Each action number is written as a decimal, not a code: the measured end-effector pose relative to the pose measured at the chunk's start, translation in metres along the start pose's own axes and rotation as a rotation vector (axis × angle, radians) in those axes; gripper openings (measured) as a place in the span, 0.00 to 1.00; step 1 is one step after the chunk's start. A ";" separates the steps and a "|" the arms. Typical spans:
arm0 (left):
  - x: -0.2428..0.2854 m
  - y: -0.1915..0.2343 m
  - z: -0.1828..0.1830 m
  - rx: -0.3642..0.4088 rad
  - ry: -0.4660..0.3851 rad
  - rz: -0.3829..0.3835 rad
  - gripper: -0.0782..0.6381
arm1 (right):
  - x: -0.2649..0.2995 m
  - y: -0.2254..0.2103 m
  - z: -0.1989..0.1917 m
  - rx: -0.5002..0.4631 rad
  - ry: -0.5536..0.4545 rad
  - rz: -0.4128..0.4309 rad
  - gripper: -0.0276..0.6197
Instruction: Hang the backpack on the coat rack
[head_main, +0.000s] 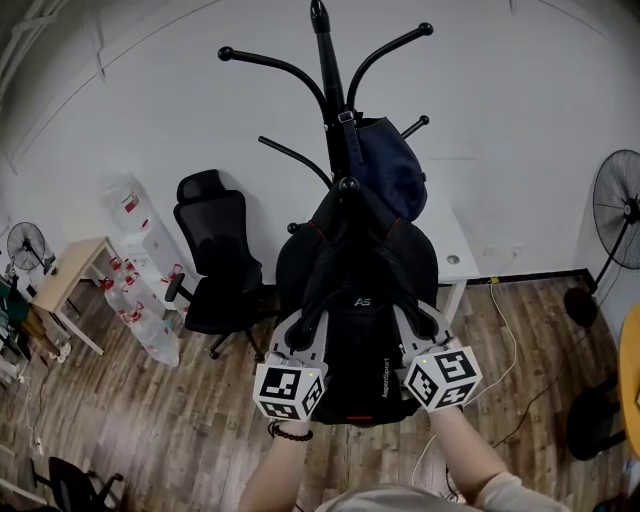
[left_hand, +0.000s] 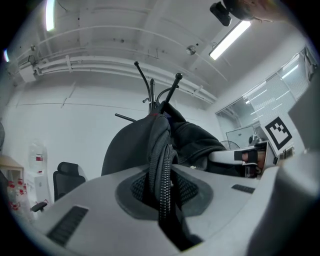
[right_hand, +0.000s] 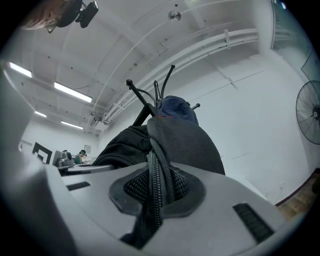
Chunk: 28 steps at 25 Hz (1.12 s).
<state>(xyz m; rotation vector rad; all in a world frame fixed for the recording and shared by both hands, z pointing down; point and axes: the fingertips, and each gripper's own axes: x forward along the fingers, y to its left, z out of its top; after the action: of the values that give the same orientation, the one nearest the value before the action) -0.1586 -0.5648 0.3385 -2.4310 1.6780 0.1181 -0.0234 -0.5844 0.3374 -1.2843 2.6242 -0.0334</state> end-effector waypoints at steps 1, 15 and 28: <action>0.000 -0.001 -0.001 0.005 -0.006 -0.007 0.16 | 0.000 0.001 -0.002 -0.010 0.001 -0.001 0.10; -0.077 0.007 0.010 -0.029 -0.148 0.038 0.30 | -0.052 0.023 0.003 -0.070 -0.066 -0.031 0.26; -0.244 -0.015 -0.004 -0.224 -0.168 0.021 0.12 | -0.222 0.093 -0.036 -0.087 -0.001 -0.191 0.09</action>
<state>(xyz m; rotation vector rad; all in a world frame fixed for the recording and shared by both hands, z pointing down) -0.2324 -0.3367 0.3858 -2.4767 1.6961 0.5247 0.0286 -0.3559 0.4034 -1.5601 2.5177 0.0512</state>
